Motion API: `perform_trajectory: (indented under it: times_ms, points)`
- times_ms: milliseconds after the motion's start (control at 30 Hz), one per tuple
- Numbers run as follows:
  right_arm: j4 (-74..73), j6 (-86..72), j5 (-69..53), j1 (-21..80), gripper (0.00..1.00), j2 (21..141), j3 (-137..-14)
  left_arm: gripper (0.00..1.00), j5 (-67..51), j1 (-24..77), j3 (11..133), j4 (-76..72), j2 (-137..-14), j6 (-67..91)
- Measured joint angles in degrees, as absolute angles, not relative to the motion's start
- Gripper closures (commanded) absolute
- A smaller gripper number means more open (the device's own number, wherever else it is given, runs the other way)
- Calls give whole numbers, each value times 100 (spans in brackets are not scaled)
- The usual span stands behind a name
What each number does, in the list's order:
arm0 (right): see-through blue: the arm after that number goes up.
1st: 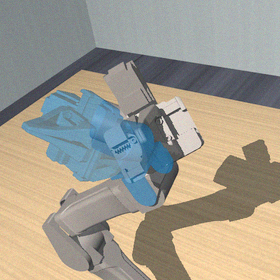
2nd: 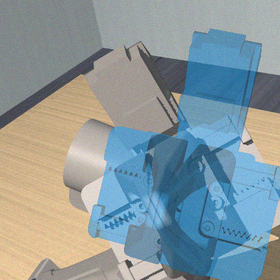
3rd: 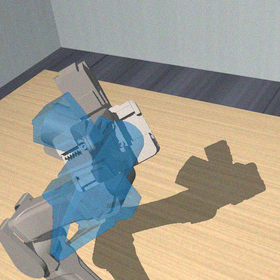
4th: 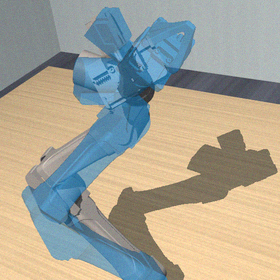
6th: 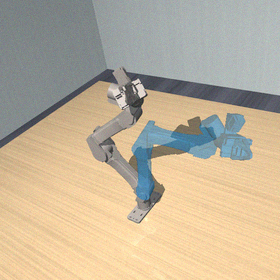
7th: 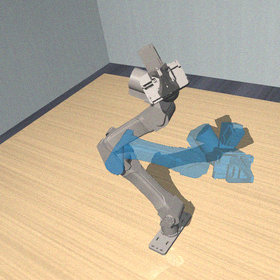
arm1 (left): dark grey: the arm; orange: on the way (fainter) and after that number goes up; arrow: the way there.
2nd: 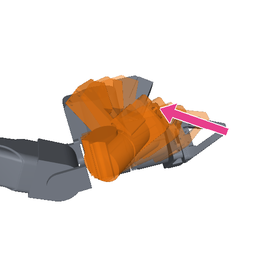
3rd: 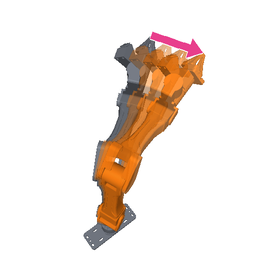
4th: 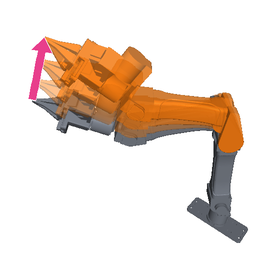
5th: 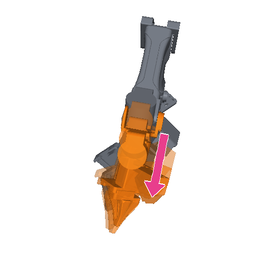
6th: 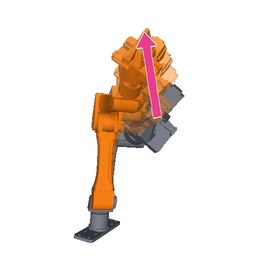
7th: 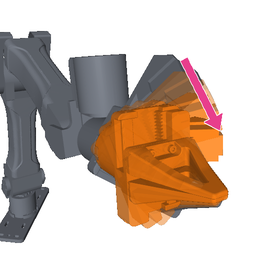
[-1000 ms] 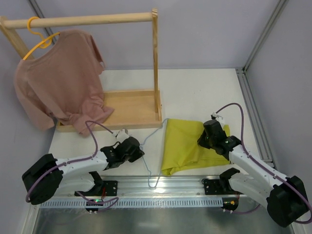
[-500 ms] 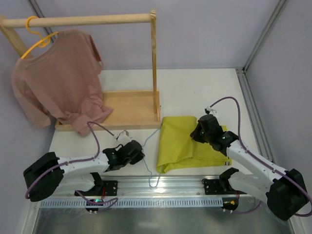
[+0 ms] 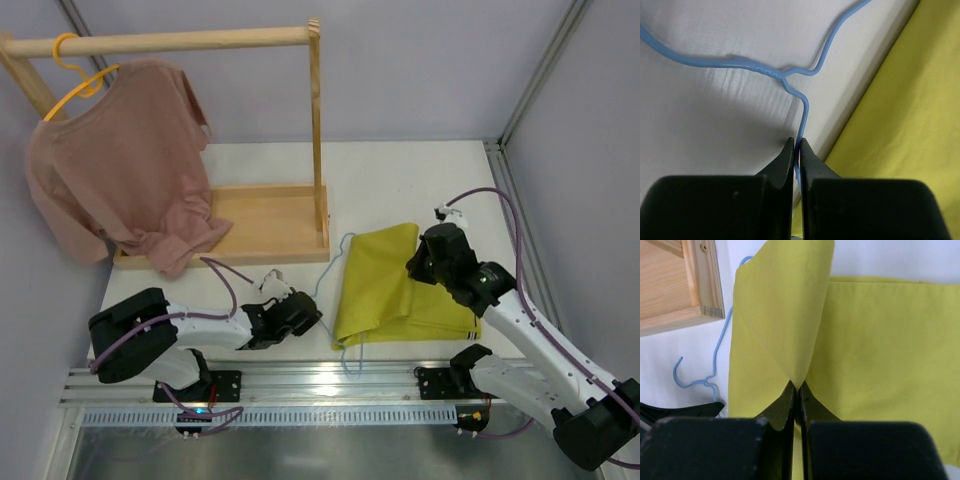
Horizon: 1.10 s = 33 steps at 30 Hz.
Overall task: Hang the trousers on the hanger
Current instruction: Place trousers on hanger
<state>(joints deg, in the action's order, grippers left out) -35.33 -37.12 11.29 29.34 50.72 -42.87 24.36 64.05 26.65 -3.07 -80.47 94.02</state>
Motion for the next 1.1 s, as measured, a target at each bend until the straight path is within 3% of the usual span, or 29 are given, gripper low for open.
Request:
perform_trajectory:
  times_ms: [233, 533, 1100]
  points:
    - [-4617, -3430, 1479, 2552, 96, 5030, -5332, 100, 2550, 6560, 2738, -891, -8497, 9870]
    - [-5207, -3218, 1535, 845, 96, 4915, -4792, 100, 2536, 6637, 2902, -1667, -9120, 10245]
    - [-5179, -3096, 683, 679, 96, 5057, -5557, 100, 2757, 7076, 4110, -836, -9867, 10175]
